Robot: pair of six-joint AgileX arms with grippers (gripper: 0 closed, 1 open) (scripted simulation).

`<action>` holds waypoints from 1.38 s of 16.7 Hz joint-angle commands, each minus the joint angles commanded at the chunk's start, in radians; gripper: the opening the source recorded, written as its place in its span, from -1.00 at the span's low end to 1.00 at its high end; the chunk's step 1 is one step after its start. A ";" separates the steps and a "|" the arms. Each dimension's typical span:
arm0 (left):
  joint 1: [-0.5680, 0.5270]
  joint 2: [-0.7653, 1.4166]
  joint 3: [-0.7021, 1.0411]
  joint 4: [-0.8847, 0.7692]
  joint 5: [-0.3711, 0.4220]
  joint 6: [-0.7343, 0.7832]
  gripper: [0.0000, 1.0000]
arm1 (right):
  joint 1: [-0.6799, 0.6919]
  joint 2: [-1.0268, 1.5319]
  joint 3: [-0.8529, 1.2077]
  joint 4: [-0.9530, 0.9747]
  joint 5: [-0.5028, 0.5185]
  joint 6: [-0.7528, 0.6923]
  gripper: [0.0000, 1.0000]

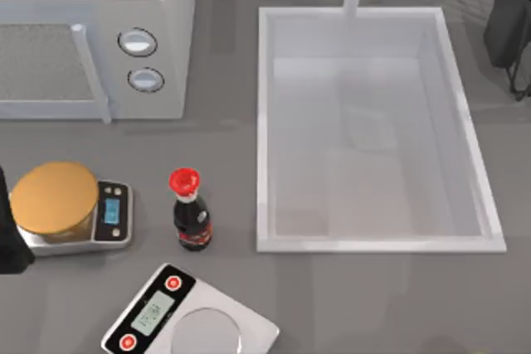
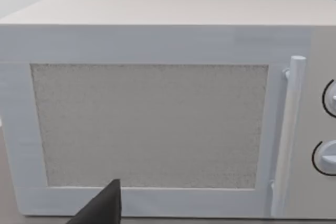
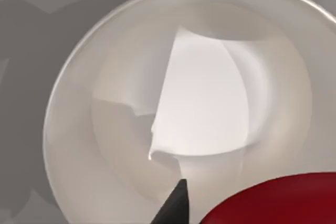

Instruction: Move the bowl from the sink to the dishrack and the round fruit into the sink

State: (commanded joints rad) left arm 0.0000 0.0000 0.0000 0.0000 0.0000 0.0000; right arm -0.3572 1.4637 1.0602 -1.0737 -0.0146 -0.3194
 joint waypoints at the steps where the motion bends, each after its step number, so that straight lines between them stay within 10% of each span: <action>1: 0.000 0.000 0.000 0.000 0.000 0.000 1.00 | 0.000 0.000 0.000 0.000 0.000 0.000 -1.00; 10: 0.000 0.000 0.000 0.000 0.000 0.000 1.00 | 0.179 0.015 -0.004 0.218 0.060 0.054 -1.00; 23: 0.000 0.000 0.000 0.000 0.000 0.000 1.00 | 0.837 0.170 -0.246 1.518 0.481 0.247 -1.00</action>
State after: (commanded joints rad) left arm 0.0000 0.0000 0.0000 0.0000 0.0000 0.0000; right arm 0.4801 1.6340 0.8143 0.4446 0.4664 -0.0722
